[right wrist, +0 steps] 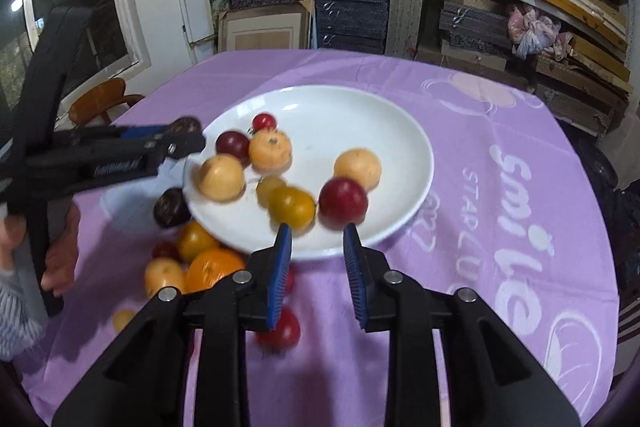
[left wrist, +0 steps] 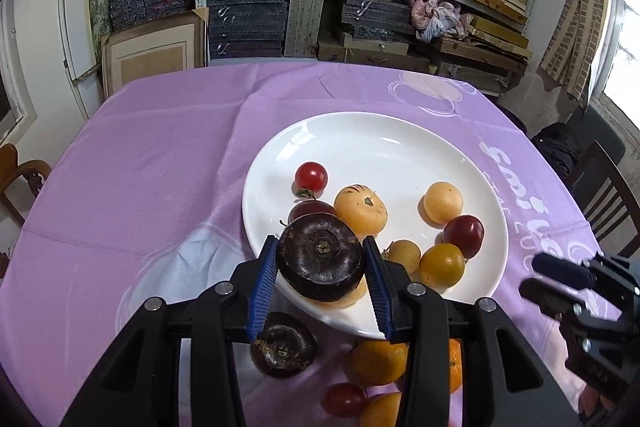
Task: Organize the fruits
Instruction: 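Carry the dark purple fruit and tomato over the white plate and open both tools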
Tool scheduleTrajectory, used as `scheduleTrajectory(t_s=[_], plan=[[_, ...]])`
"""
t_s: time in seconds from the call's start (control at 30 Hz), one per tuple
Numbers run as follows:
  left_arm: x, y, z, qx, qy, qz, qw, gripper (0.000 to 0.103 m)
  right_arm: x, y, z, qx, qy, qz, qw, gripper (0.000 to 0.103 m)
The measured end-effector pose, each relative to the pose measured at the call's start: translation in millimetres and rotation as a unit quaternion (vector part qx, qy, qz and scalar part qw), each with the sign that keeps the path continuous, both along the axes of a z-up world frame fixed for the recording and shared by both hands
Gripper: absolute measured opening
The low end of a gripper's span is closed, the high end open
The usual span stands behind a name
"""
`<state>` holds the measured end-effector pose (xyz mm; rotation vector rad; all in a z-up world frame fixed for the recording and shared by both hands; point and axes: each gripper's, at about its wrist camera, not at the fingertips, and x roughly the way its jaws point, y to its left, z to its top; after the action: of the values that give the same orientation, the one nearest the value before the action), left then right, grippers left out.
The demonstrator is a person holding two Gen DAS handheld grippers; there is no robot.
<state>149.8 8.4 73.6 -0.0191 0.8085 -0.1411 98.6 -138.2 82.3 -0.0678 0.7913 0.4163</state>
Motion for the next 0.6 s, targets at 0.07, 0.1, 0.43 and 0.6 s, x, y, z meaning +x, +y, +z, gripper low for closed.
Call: scheduleTrajectory(t_s=[0.07, 0.1, 0.43, 0.6], plan=[[-2, 2, -2, 0.0, 0.003, -0.001, 1.0, 0.043, -19, -2, -10, -0.006, 0.007, 0.007, 1.0, 0.026], [-1, 2, -2, 0.0, 0.005, -0.003, 1.0, 0.043, -25, -2, -14, -0.005, 0.01, 0.01, 1.0, 0.026], [-7, -6, 6, 0.006, -0.007, -0.004, 0.9999, 0.043, -26, 27, -43, -0.027, 0.035, 0.041, 0.998, 0.027], [-10, -10, 7, 0.008, -0.01, -0.012, 0.9998, 0.043, -26, 33, -49, -0.035, 0.044, 0.052, 0.997, 0.031]])
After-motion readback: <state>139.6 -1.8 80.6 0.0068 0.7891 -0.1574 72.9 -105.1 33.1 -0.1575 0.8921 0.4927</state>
